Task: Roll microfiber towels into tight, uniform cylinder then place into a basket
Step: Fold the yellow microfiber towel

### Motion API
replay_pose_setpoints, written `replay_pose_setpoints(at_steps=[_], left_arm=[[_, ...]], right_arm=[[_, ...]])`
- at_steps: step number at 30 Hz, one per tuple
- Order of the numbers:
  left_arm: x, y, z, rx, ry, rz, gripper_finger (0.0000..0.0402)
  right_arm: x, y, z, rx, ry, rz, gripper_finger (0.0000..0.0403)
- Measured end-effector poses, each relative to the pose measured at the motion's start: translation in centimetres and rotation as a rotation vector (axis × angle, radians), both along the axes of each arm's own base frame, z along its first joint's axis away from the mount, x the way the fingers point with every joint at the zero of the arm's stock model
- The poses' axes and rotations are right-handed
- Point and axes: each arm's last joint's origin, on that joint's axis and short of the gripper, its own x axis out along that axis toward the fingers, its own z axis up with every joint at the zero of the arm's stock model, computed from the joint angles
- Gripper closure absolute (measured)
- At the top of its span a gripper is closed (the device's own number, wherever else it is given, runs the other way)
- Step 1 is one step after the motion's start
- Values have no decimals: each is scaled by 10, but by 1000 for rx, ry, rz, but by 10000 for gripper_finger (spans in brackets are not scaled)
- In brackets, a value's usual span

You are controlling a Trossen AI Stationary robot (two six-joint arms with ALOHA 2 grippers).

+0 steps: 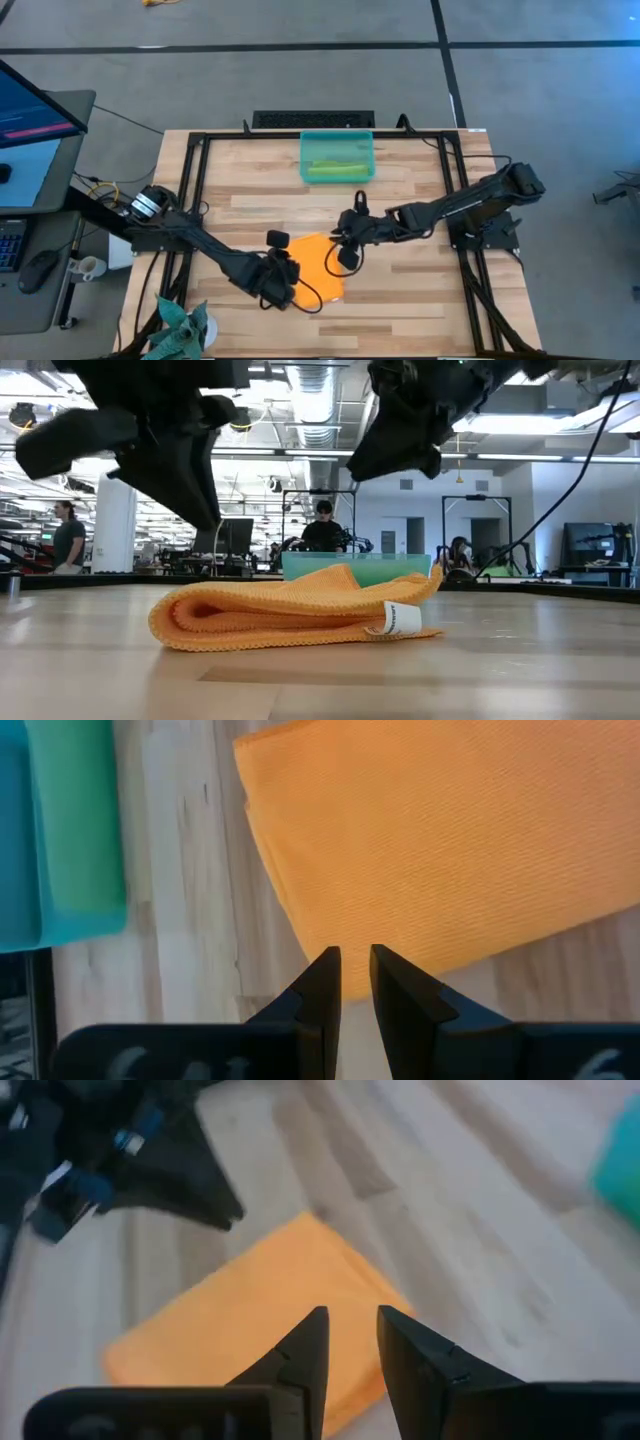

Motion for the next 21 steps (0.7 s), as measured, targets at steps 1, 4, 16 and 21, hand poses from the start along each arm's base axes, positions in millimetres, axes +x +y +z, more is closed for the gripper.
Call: replay_pose_setpoints(at_steps=[1, 4, 16, 21], left_arm=[[-1, -1, 1, 3, -5, -4, 351], [0, -4, 1, -4, -25, -8, 351], [-1, 8, -15, -15, -5, -2, 351], [2, 22, -24, -35, 0, 32, 351]], right_arm=[[1, -2, -1, 13, -5, 16, 295], [8, -5, -11, 29, -19, 19, 299], [40, -34, -52, 105, 30, 24, 339], [35, -33, -58, 102, 107, 24, 354]])
